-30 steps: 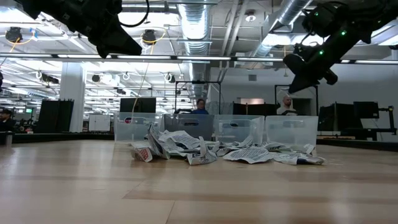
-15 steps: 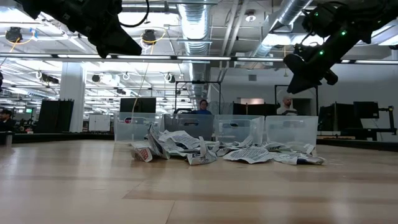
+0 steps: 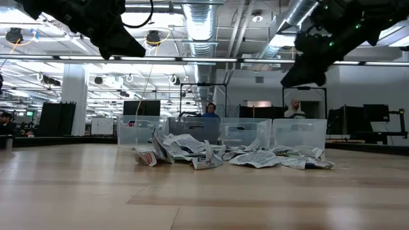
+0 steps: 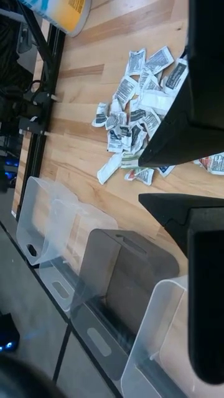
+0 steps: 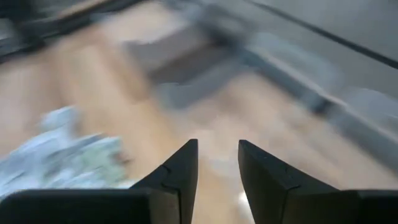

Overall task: Pick & Place First Aid Supplies
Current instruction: Put the towelette pack into the middle transparent bin

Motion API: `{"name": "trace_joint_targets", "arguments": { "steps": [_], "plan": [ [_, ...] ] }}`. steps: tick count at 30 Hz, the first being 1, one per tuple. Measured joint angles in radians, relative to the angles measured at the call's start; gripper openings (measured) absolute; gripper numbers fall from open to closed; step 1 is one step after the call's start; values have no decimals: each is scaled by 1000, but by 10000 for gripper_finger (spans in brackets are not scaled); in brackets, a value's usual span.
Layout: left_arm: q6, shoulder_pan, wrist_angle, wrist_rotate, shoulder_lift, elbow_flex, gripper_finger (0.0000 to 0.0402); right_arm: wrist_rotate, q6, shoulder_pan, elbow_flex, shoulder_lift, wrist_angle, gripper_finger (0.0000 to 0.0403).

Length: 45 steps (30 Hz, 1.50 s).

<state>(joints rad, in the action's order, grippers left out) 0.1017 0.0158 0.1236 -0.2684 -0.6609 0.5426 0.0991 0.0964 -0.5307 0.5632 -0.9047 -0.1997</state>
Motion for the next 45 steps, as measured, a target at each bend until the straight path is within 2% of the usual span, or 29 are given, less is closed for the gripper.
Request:
{"name": "trace_joint_targets", "arguments": {
  "steps": [4,9,13,17,23,32,45],
  "plan": [
    [0,0,1,0,0,0,78,96,-66,122,0,0,4,109],
    [0,0,3,-11,0,0,78,91,-78,262,0,0,-30,108],
    [0,0,2,-16,0,0,78,86,-77,333,0,-13,-62,108],
    [0,0,3,-19,0,0,78,85,-42,379,0,-68,-73,108],
    [0,0,3,-16,0,0,78,83,-20,450,0,-227,-32,108],
    [0,0,3,-12,0,0,78,83,-24,506,0,-426,85,108],
    [0,0,-4,-12,0,0,78,83,-27,505,0,-547,9,108]
  ]
}}
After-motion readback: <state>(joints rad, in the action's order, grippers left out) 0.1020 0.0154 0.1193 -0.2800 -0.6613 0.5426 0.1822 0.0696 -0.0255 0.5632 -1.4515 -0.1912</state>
